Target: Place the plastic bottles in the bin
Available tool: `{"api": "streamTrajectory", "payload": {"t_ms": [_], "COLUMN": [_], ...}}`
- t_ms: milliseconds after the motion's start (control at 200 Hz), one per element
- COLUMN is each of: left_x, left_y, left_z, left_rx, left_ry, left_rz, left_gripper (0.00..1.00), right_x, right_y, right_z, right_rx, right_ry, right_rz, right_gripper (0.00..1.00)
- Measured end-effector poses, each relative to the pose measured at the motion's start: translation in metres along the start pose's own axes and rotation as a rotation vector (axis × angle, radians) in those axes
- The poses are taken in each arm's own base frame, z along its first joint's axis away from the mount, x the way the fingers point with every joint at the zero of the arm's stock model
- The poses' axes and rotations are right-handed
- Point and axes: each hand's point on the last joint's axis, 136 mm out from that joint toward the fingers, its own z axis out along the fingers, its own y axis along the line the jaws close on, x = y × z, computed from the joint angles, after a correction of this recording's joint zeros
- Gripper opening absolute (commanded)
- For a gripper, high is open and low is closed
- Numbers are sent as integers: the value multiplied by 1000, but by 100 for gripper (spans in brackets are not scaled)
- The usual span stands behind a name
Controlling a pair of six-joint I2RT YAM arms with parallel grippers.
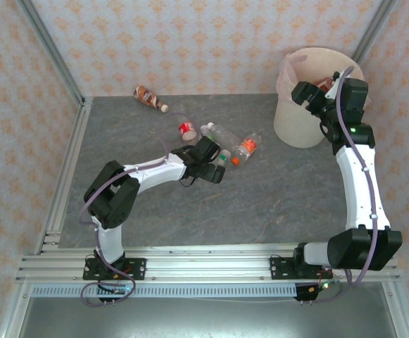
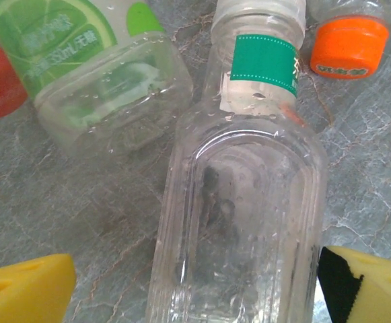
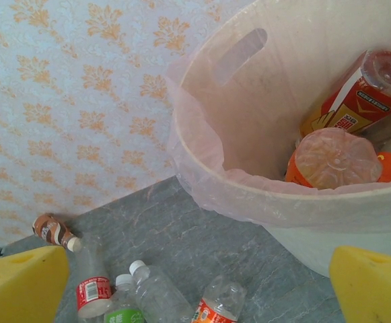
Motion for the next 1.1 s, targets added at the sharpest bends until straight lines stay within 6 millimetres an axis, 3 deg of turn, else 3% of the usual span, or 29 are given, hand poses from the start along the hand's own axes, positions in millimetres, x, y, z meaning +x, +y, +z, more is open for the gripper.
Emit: {"api": "streamTrajectory", "payload": {"t_ms": [215, 585, 756, 921, 1096], "left_x": [6, 24, 25, 25, 4], "left_y": [-7, -4, -3, -5, -20], "left_z": [5, 25, 25, 13, -20], "left_rx": [22, -30, -27, -17, 51], "left_ry": [21, 56, 37, 23, -60], "left_rz": [37, 85, 78, 82, 64], "left_gripper": [87, 53, 46, 41, 37], "right_x": [0, 2, 5, 14, 27], "right_y": [0, 3, 4, 5, 8], "right_z": [0, 0, 1, 6, 13], "right_rx": [-1, -15, -27, -47, -80], "right_ry": [1, 8, 19, 41, 65], "right_rz": [0, 0, 9, 22, 26], "right_gripper": [99, 99, 99, 99, 99]}}
